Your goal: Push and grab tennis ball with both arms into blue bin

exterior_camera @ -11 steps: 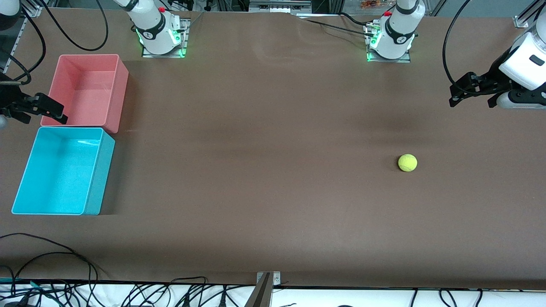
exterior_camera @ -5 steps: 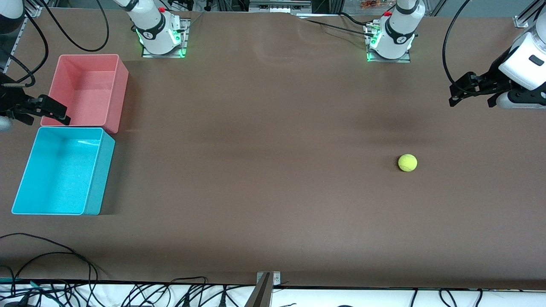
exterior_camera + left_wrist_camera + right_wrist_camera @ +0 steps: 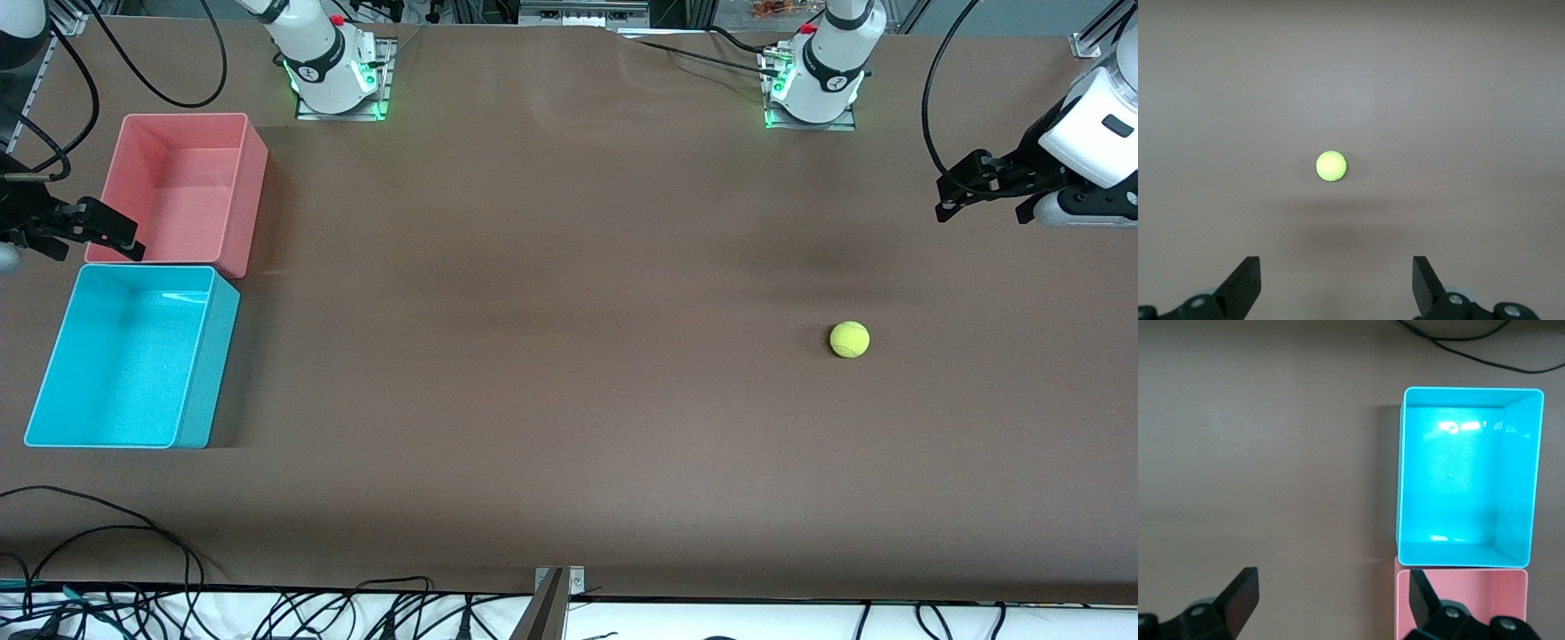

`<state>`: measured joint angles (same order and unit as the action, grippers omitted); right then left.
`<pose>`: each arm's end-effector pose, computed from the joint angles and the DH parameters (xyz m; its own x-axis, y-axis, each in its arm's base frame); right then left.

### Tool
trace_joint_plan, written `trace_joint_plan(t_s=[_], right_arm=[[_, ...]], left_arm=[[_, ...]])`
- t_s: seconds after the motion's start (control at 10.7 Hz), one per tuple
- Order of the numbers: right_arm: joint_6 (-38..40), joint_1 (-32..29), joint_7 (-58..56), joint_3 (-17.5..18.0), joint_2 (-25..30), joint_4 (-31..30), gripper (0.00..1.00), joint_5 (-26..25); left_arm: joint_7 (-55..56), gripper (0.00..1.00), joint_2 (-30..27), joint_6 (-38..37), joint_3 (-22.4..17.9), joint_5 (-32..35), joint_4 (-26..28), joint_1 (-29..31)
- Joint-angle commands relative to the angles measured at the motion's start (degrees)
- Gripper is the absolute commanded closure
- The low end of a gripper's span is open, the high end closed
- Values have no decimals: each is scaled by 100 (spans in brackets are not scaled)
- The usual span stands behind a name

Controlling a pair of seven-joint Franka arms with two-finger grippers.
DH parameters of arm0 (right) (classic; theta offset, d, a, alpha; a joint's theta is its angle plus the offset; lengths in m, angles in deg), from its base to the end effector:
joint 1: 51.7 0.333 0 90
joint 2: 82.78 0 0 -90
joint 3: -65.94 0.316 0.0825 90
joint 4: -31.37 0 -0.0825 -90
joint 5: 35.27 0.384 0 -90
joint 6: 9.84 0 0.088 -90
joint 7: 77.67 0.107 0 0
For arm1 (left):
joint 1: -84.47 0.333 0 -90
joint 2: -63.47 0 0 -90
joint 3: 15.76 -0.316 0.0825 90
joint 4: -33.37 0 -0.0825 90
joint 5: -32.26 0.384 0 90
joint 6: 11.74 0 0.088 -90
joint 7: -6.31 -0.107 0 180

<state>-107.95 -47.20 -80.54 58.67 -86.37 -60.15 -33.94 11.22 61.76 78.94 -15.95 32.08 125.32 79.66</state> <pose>0.5848 -0.0239 0.5892 0.9986 -0.0008 0.0535 -0.0001 -0.9999 -0.0125 0.5444 -0.0443 0.6259 1.0000 0.0051 0.0074 0.0051 -1.0000 0.0039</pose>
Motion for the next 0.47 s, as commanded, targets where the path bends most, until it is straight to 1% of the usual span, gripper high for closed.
trace_joint_plan(t_s=[0.0, 0.19, 0.37], right_arm=[[108, -28, -73, 7, -116, 204, 0, -28], [151, 33, -56, 51, -98, 300, 0, -124], [161, 25, -73, 42, -98, 371, 0, -116]], left_arm=[[-96, 0, 5, -173, -8, 142, -89, -12], [-96, 0, 5, -173, -8, 142, -89, -21], [-87, 0, -4, -173, 1, 142, -98, -21]])
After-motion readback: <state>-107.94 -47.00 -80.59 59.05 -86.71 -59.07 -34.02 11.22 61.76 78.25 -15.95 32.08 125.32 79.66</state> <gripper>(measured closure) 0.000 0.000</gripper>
